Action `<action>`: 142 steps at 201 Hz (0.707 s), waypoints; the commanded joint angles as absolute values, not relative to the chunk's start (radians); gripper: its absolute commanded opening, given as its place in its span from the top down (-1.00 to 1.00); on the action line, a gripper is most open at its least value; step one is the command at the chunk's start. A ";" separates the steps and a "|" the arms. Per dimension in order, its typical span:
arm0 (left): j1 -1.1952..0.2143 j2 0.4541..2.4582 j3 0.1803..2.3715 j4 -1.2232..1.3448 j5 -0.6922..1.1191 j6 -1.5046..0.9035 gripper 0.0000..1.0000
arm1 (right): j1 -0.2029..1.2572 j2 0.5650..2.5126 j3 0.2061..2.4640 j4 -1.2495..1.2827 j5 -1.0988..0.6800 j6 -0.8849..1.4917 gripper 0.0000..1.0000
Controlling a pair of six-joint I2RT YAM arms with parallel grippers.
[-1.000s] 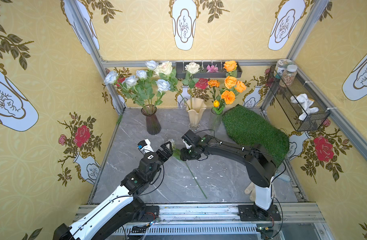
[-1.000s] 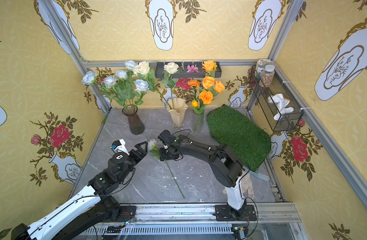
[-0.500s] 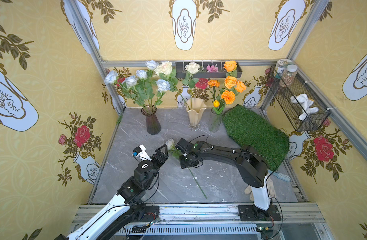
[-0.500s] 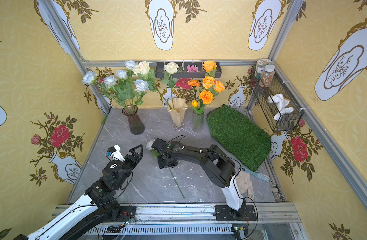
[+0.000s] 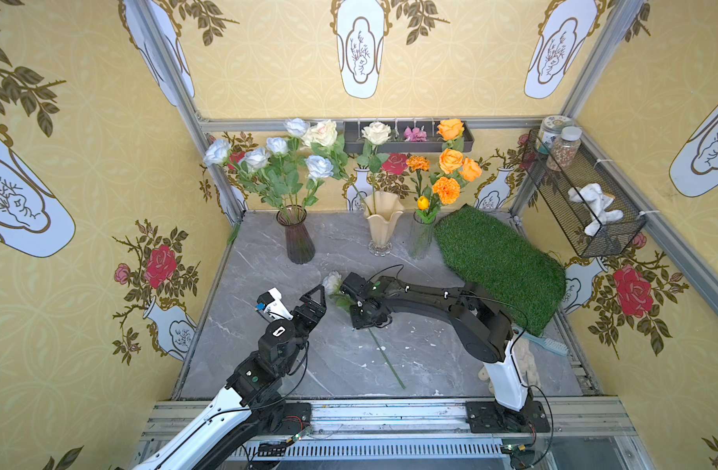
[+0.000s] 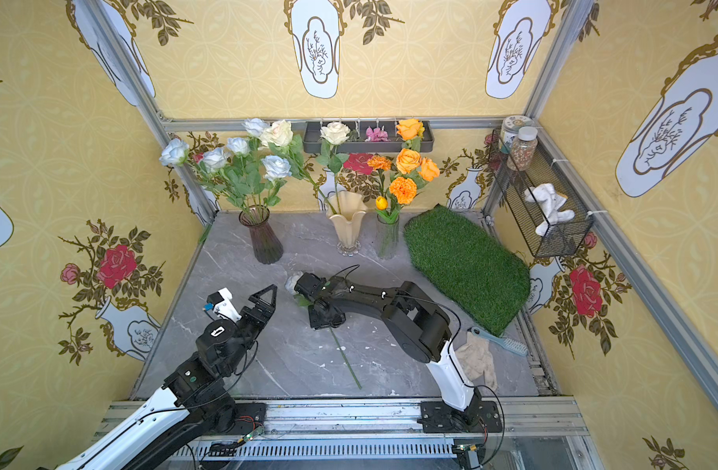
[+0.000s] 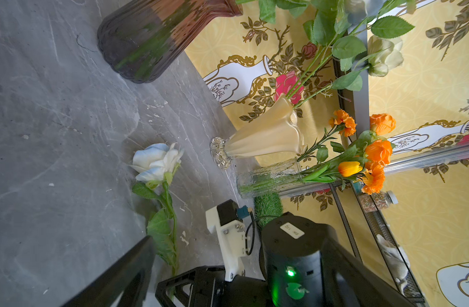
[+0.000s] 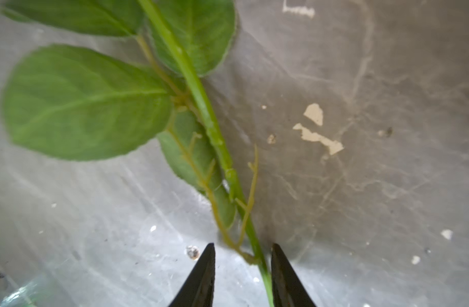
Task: Arrange the flowers in different vases according to their colors
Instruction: Pick up the flower at the center of the board.
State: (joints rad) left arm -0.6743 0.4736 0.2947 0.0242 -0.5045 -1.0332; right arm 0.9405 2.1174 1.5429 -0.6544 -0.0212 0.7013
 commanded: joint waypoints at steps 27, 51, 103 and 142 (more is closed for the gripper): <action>-0.675 0.452 0.293 0.015 -0.508 -1.043 -0.98 | 0.944 2.164 1.592 -0.726 0.009 0.695 0.45; -0.675 0.424 0.284 -0.002 -0.511 -1.055 -0.98 | 0.944 2.166 1.598 -0.733 0.004 0.692 0.83; -0.675 0.406 0.279 -0.012 -0.498 -1.061 -0.98 | 0.938 2.091 1.536 -0.651 -0.056 0.661 1.00; -0.675 0.478 0.286 0.079 -0.429 -1.017 -0.99 | 0.853 1.967 1.355 -0.351 -0.353 0.619 1.00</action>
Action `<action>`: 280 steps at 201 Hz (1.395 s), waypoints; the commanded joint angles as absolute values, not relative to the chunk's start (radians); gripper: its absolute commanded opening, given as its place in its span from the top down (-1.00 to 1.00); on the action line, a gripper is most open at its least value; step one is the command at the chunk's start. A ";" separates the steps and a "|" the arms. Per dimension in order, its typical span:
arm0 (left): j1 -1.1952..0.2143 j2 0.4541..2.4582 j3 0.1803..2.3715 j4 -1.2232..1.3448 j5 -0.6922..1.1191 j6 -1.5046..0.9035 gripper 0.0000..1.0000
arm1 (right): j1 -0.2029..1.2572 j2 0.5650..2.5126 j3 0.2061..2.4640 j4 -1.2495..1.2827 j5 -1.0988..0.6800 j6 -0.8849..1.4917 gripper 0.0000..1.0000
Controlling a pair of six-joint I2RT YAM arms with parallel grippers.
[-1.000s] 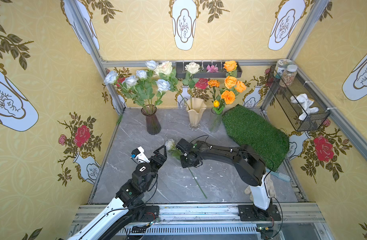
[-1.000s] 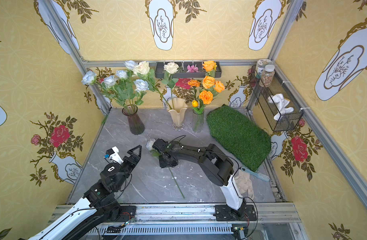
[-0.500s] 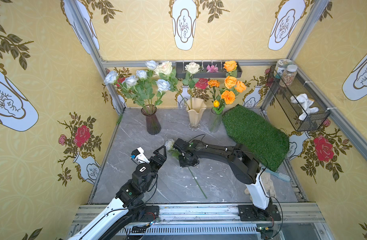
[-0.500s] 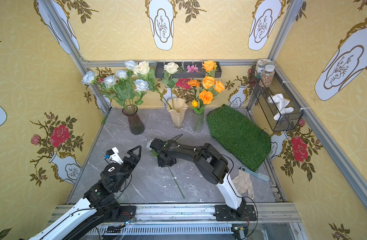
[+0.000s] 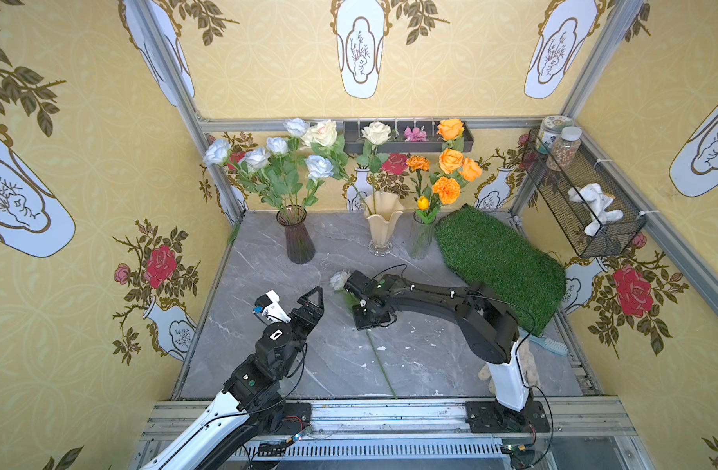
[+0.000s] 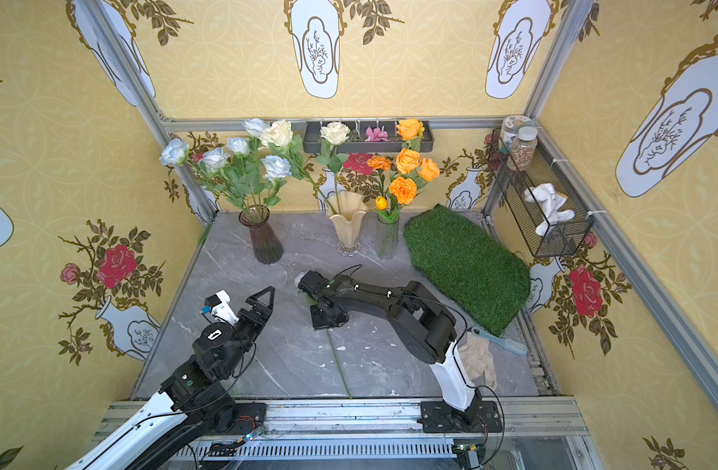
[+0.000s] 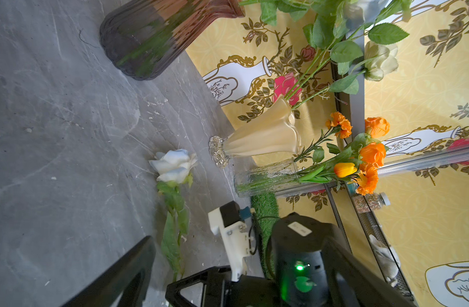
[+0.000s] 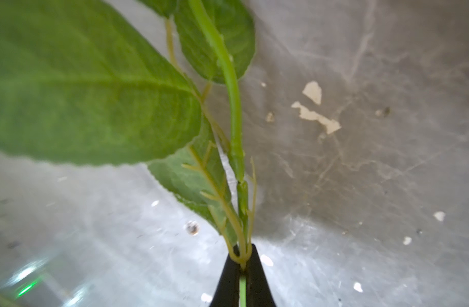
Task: Arrange the flowers in different vases according to their colors
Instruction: Pick up the flower at the center of the board.
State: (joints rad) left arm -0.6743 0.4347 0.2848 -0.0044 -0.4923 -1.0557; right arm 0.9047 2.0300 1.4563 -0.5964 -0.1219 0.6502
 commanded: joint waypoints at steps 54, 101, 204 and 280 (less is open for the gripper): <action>-0.674 0.695 0.339 0.226 -0.253 -0.981 -0.92 | 0.762 1.890 1.215 -0.067 -0.663 0.653 1.00; -0.637 0.837 0.371 0.306 -0.083 -0.989 -0.68 | 0.754 1.821 1.151 0.001 -0.676 0.637 1.00; -0.385 1.076 0.656 -0.125 0.396 -0.887 0.04 | 0.756 1.797 1.124 0.028 -0.671 0.618 1.00; -0.400 1.063 0.637 -0.141 0.364 -0.839 0.16 | 0.748 1.780 1.093 0.088 -0.717 0.643 1.00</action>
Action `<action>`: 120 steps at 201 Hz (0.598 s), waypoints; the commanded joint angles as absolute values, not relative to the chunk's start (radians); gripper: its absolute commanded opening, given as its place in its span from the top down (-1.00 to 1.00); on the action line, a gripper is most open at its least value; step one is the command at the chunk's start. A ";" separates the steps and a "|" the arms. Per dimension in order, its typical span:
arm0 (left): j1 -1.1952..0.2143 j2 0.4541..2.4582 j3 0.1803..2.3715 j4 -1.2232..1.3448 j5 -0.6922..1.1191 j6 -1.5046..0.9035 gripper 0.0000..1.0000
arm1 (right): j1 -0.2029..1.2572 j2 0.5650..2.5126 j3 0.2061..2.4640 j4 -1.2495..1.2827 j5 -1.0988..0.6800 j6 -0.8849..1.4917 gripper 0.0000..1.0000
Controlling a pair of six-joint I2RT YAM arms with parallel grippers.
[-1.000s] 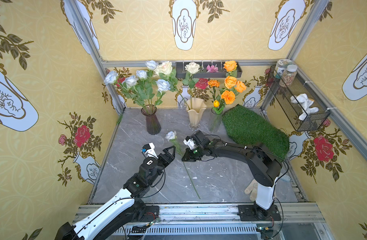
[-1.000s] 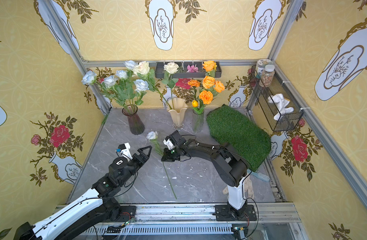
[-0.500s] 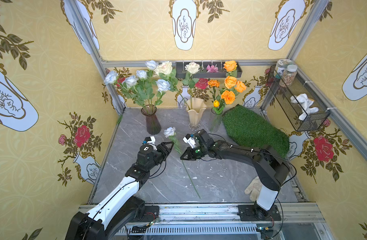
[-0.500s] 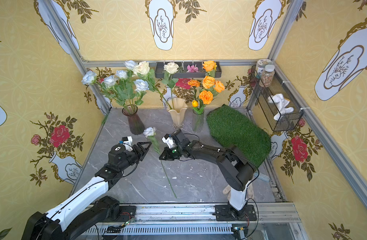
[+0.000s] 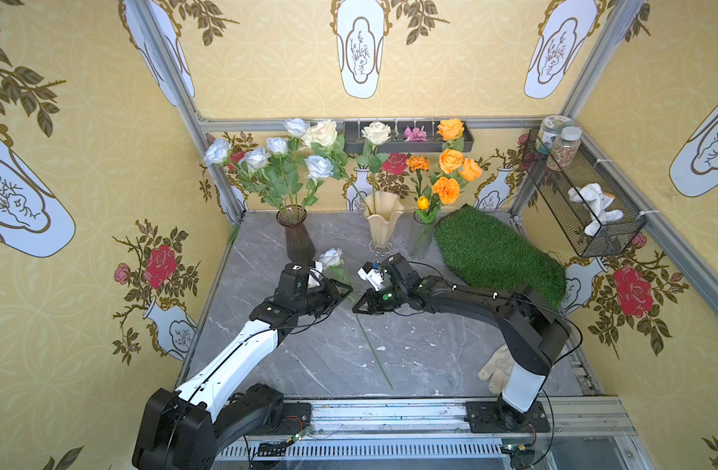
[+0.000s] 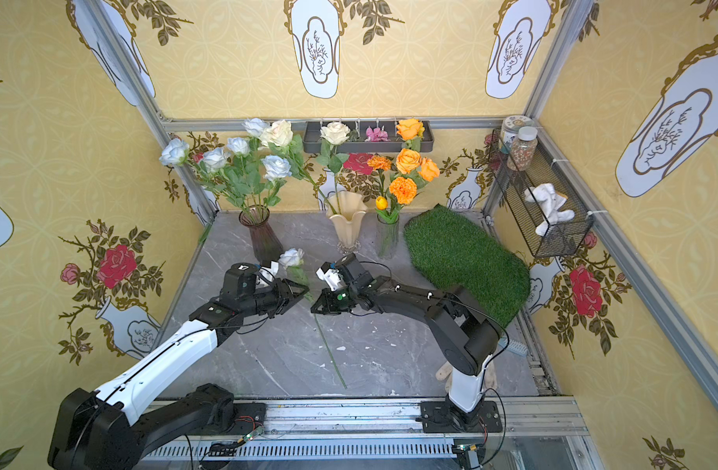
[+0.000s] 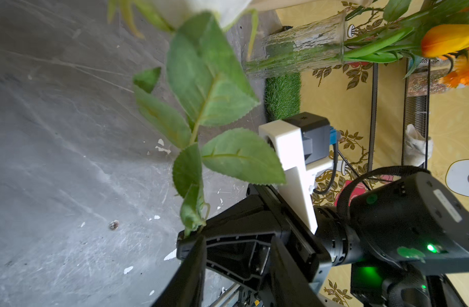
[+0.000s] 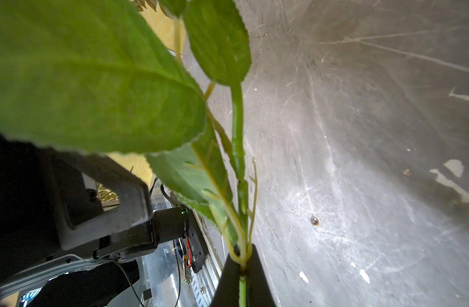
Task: Arrange the flowers in different vases according to their colors
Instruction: Pick up the flower at the center of the board.
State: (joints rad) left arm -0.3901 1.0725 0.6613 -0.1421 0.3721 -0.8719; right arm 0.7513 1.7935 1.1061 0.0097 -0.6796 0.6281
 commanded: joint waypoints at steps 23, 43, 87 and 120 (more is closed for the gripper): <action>-0.441 1.067 0.630 -0.128 0.329 -0.820 0.16 | 0.745 1.773 1.083 0.112 -0.729 0.653 1.00; -0.458 1.090 0.633 -0.128 0.303 -0.813 0.18 | 0.744 1.770 1.077 0.124 -0.735 0.658 1.00; -0.464 1.112 0.637 -0.132 0.244 -0.807 0.18 | 0.746 1.761 1.065 0.138 -0.745 0.662 1.00; -0.468 1.117 0.642 -0.132 0.213 -0.804 0.19 | 0.745 1.757 1.058 0.150 -0.750 0.667 1.00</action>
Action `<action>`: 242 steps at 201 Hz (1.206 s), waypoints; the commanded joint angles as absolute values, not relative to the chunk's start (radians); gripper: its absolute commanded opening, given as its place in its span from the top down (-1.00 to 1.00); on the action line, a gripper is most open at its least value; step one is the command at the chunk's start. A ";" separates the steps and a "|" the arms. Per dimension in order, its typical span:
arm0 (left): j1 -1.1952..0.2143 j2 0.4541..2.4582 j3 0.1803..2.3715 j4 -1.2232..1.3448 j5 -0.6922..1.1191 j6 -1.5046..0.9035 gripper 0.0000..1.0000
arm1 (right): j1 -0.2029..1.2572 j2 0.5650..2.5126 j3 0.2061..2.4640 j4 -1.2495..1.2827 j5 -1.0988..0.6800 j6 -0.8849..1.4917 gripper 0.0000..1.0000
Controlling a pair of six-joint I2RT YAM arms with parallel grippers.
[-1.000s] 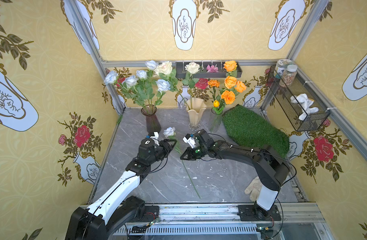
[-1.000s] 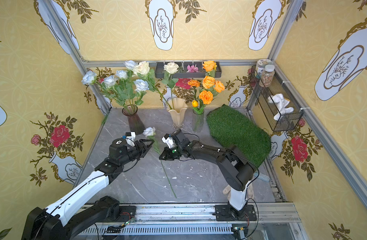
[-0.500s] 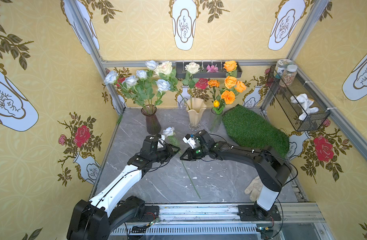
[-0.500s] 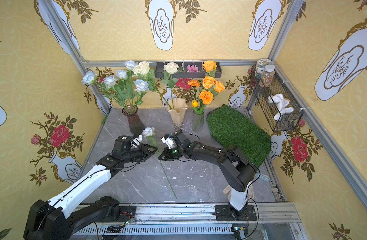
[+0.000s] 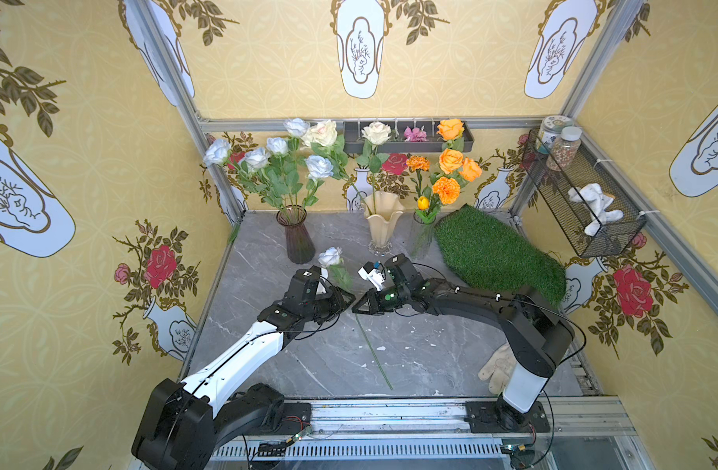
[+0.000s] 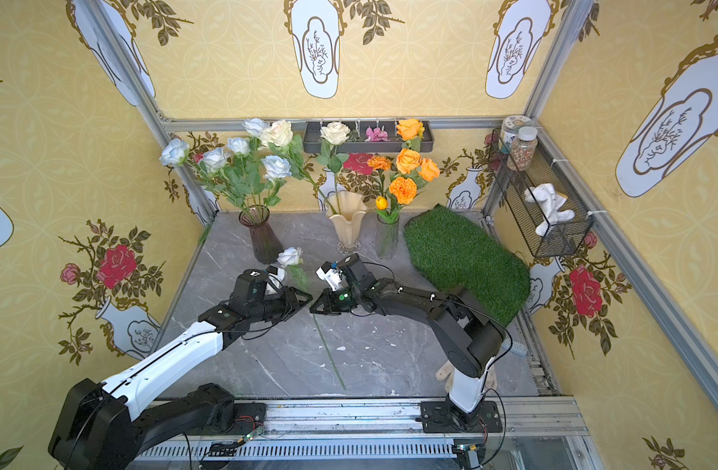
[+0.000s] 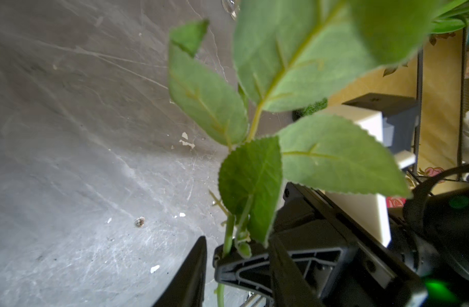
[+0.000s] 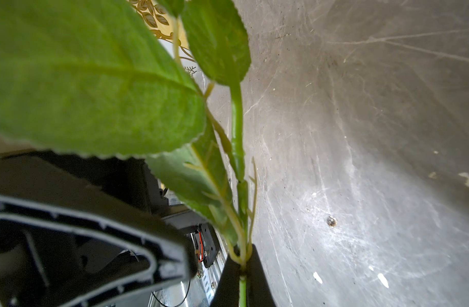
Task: Arrange the flowers in different vases according to their colors
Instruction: Pick up the flower at the center of the board.
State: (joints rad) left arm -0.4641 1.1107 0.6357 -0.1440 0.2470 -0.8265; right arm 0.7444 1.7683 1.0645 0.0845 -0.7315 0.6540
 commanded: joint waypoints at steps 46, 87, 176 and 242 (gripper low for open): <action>-0.491 1.195 0.680 -0.116 0.222 -0.793 0.28 | 0.744 1.755 1.052 0.161 -0.755 0.672 1.00; -0.511 1.218 0.698 -0.117 0.204 -0.767 0.45 | 0.745 1.753 1.051 0.163 -0.758 0.672 1.00; -0.525 1.216 0.705 -0.129 0.190 -0.764 0.96 | 0.746 1.743 1.046 0.157 -0.745 0.672 1.00; -0.525 1.147 0.761 -0.241 0.061 -0.741 1.00 | 0.745 1.594 0.986 0.091 -0.537 0.609 -0.95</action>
State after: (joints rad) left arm -0.5247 1.1645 0.7288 -0.1848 0.1410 -0.7731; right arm 0.7448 1.6627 1.0164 0.0868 -0.6601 0.6491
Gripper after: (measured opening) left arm 0.092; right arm 0.914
